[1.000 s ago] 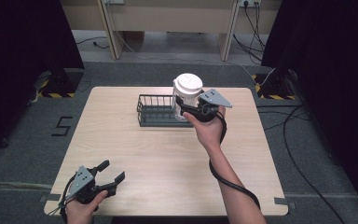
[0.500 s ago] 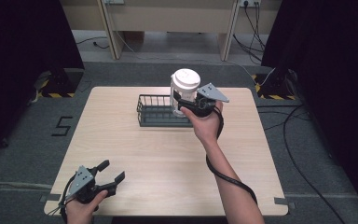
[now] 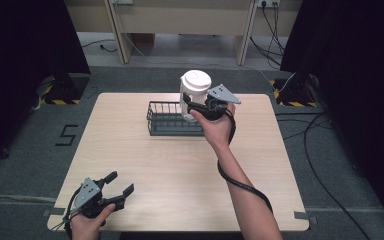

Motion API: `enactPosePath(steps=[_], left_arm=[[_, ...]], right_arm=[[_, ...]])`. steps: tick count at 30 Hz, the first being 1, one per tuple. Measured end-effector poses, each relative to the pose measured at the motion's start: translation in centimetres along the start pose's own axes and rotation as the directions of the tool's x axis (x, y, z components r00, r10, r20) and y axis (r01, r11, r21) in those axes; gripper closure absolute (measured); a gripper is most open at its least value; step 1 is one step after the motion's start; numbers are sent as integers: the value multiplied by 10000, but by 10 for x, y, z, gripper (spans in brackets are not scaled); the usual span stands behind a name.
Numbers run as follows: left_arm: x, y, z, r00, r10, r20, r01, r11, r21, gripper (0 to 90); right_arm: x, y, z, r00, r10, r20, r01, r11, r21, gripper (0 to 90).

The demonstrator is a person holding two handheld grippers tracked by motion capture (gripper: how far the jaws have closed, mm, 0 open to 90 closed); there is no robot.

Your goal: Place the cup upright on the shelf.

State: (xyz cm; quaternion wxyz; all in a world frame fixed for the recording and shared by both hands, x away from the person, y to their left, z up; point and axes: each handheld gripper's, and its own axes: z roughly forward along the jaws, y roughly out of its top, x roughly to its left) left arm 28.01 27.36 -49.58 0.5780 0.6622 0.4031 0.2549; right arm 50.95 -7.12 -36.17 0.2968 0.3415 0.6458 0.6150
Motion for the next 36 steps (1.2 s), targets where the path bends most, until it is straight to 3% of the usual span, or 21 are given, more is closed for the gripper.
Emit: enactPosePath(steps=[36], left_arm=[[0, 0, 0, 10000, -34, 47, 34, 10000, -31, 195]], right_arm=[[-3, 1, 36, 9997, 228, 117, -232, 9992, 332, 170]])
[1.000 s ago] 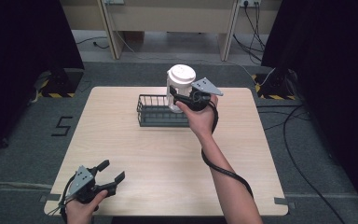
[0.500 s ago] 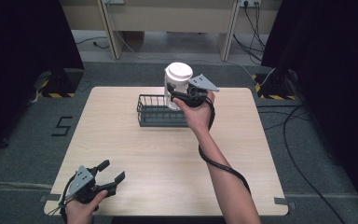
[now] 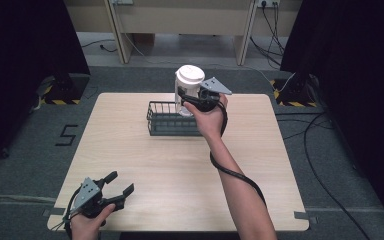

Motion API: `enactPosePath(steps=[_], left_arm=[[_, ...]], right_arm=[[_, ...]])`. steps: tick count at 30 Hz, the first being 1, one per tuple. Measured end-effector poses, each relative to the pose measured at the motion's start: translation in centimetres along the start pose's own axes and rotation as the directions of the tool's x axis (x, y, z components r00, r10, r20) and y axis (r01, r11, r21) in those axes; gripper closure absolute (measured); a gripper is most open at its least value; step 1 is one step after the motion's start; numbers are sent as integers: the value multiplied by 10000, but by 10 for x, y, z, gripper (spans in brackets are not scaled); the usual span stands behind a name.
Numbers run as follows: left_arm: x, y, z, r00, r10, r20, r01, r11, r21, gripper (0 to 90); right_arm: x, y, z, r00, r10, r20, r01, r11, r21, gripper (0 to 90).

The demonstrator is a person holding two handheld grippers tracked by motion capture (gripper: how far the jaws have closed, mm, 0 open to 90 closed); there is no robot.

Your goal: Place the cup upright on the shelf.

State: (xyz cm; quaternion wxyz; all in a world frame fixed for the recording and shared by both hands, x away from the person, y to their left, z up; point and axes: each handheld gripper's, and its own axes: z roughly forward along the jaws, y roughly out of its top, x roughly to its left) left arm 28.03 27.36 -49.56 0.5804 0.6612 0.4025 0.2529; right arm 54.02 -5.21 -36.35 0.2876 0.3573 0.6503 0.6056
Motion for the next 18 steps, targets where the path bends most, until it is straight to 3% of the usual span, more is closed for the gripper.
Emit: enactPosePath(steps=[18], left_arm=[[1, 0, 0, 10000, 11, 34, -11, 10000, -2, 195]], right_arm=[[0, -13, 18, 9997, 215, 128, -219, 9993, 311, 170]])
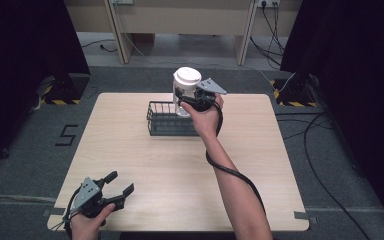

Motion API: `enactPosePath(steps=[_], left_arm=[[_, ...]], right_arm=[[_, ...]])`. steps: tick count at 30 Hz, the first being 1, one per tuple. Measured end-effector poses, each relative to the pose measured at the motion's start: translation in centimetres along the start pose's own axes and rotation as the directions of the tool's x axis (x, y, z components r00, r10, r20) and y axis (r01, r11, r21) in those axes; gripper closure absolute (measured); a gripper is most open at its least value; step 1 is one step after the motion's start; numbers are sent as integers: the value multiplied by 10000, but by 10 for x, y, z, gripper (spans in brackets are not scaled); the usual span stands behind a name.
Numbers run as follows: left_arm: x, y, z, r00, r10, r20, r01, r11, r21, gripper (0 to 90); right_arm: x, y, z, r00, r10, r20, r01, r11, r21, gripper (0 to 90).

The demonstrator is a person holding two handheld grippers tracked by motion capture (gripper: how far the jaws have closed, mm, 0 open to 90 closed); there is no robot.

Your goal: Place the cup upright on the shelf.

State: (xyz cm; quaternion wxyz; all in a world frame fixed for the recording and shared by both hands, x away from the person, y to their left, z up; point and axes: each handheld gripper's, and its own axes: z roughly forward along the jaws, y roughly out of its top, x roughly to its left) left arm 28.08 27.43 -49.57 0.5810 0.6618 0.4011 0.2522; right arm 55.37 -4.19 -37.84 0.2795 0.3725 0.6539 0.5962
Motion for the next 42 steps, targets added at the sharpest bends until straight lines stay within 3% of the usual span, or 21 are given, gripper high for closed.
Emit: enactPosePath(steps=[23, 42], left_arm=[[0, 0, 0, 10000, 0, 1, 0, 10000, -14, 195], [0, 0, 0, 10000, 5, 35, -5, 10000, -19, 195]], right_arm=[[-3, -6, 16, 9999, 37, 126, -40, 9998, 193, 170], [-3, -21, 26, 9997, 123, 205, -137, 9976, 672, 169]])
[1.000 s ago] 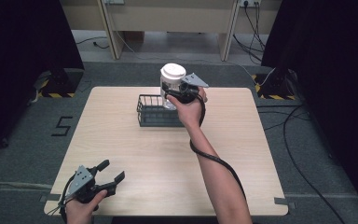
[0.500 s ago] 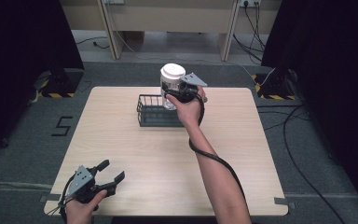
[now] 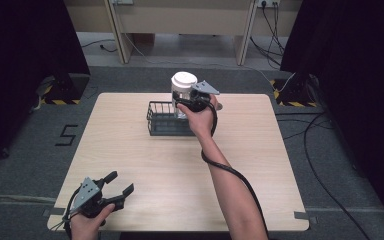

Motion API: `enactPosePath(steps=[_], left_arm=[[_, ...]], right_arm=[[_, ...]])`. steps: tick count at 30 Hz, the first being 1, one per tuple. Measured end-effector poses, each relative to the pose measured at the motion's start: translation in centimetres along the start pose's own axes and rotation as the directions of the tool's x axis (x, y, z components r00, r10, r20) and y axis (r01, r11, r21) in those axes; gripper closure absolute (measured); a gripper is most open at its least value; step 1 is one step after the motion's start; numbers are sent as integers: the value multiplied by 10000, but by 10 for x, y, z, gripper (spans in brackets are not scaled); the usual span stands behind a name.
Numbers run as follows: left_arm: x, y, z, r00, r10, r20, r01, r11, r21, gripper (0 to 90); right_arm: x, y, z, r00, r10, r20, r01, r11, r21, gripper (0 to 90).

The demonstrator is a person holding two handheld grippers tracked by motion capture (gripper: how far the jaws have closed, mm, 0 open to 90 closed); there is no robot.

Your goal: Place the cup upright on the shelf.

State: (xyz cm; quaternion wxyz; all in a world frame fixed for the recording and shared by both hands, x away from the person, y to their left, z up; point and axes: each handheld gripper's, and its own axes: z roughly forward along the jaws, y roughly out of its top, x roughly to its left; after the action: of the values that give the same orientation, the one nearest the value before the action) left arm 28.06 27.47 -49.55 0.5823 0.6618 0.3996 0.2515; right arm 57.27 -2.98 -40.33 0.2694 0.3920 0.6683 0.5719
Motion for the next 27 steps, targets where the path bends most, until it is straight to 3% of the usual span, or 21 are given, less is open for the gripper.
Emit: enactPosePath(steps=[17, 27], left_arm=[[0, 0, 0, 10000, 5, 13, -5, 10000, -3, 195], [0, 0, 1, 10000, 35, 46, -36, 10000, 24, 195]], right_arm=[[-1, -16, 5, 10000, 16, 27, -17, 9988, 489, 167], [1, -16, 4, 9999, -120, 6, 120, 9985, 533, 148]])
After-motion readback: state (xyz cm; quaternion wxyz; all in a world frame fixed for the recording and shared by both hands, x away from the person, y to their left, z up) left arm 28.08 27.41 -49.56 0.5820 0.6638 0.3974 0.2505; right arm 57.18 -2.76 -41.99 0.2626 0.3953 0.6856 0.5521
